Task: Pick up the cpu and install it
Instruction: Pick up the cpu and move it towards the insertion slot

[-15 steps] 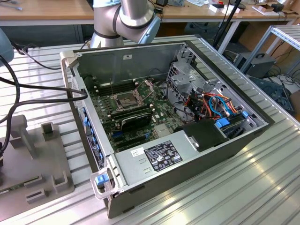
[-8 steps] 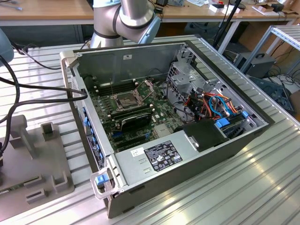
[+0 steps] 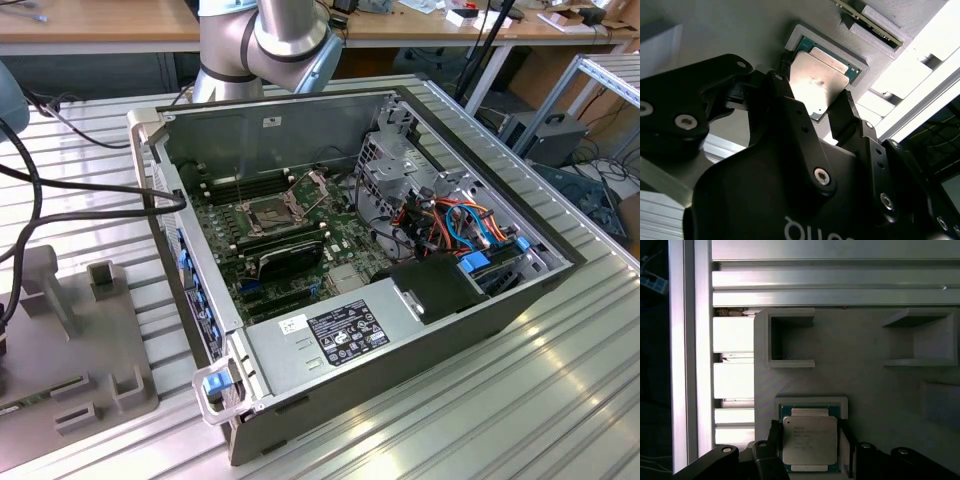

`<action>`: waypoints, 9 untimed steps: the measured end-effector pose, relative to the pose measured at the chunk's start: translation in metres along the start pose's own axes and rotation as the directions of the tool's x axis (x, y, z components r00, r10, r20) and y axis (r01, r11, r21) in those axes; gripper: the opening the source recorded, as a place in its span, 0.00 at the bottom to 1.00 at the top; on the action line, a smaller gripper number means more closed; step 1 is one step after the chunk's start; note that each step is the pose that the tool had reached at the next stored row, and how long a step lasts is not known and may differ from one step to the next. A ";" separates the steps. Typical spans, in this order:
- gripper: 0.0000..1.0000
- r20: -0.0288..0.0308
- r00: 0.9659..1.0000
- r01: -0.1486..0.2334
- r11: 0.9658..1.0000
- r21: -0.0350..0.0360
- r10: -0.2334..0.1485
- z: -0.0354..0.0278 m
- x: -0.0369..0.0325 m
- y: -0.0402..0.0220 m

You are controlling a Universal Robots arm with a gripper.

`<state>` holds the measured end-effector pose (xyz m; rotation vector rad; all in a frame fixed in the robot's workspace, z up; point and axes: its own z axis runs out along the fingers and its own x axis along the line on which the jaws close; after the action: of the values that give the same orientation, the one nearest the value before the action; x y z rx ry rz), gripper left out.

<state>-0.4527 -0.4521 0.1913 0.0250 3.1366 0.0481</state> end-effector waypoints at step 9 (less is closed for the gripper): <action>0.55 0.000 1.000 0.000 1.000 0.000 0.000 -0.0006 -0.0001 0.0001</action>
<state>-0.4526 -0.4520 0.1920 0.0243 3.1362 0.0485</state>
